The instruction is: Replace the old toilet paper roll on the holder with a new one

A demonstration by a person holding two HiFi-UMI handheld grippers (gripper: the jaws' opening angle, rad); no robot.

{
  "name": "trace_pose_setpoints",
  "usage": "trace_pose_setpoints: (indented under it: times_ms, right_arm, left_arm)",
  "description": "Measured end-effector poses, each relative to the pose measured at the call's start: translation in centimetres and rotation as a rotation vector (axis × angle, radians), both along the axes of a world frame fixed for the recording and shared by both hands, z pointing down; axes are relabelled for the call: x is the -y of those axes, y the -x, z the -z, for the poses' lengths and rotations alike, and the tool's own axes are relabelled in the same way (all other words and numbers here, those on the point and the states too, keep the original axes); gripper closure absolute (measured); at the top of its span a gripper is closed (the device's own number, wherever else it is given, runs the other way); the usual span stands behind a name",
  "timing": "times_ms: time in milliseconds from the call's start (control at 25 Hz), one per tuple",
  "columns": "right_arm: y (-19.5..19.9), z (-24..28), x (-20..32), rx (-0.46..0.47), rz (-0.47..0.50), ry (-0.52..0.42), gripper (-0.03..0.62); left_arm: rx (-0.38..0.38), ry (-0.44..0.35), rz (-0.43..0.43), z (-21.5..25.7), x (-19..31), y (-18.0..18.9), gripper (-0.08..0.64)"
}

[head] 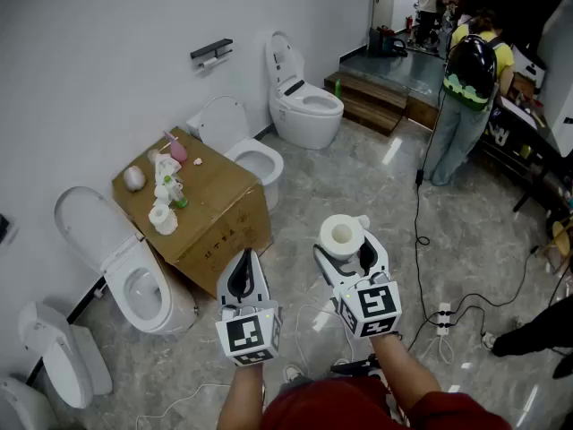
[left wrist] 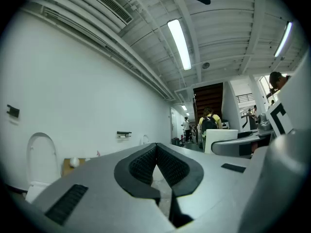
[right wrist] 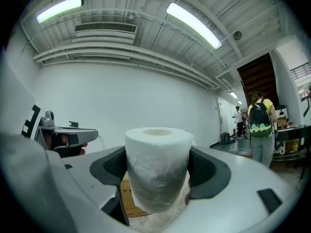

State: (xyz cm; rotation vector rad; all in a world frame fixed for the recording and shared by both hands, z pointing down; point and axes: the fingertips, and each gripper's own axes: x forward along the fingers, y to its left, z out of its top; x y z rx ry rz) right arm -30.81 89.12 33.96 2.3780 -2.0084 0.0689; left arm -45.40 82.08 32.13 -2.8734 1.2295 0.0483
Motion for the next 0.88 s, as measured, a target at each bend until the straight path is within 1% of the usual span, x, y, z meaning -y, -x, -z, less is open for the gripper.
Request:
trace_pose_setpoints:
  times_ms: [280, 440, 600, 760, 880]
  right_arm:
    - [2.2, 0.0, 0.2, -0.005, 0.002, 0.0, 0.21]
    - [3.6, 0.0, 0.7, -0.006, -0.003, 0.004, 0.21]
    - [4.8, -0.4, 0.6, 0.024, -0.006, -0.005, 0.21]
    - [5.2, -0.8, 0.6, 0.035, -0.022, 0.001, 0.21]
    - [4.5, -1.1, 1.0, 0.043, -0.024, 0.01, 0.21]
  left_arm:
    - [-0.004, 0.004, 0.006, -0.1, 0.1, 2.0, 0.545]
    - [-0.007, 0.006, -0.005, -0.2, 0.6, 3.2, 0.545]
    - [-0.012, 0.009, -0.019, -0.7, 0.7, 4.2, 0.545]
    - [-0.011, 0.02, -0.032, -1.1, 1.3, 4.6, 0.545]
    - [-0.011, 0.025, -0.028, -1.2, 2.0, 4.3, 0.545]
